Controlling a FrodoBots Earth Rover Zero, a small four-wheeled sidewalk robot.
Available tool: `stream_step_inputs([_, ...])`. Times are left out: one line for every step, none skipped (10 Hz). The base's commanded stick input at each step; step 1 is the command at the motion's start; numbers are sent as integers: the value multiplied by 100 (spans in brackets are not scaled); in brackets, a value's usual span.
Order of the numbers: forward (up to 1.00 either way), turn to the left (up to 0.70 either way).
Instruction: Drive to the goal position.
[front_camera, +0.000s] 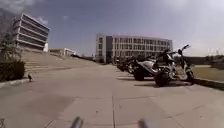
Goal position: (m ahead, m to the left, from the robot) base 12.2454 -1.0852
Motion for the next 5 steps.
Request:
stream_step_inputs([100,17])
stream_step_inputs([100,9])
stream_step_inputs([100,7])
stream_step_inputs([100,4])
stream_step_inputs([100,2])
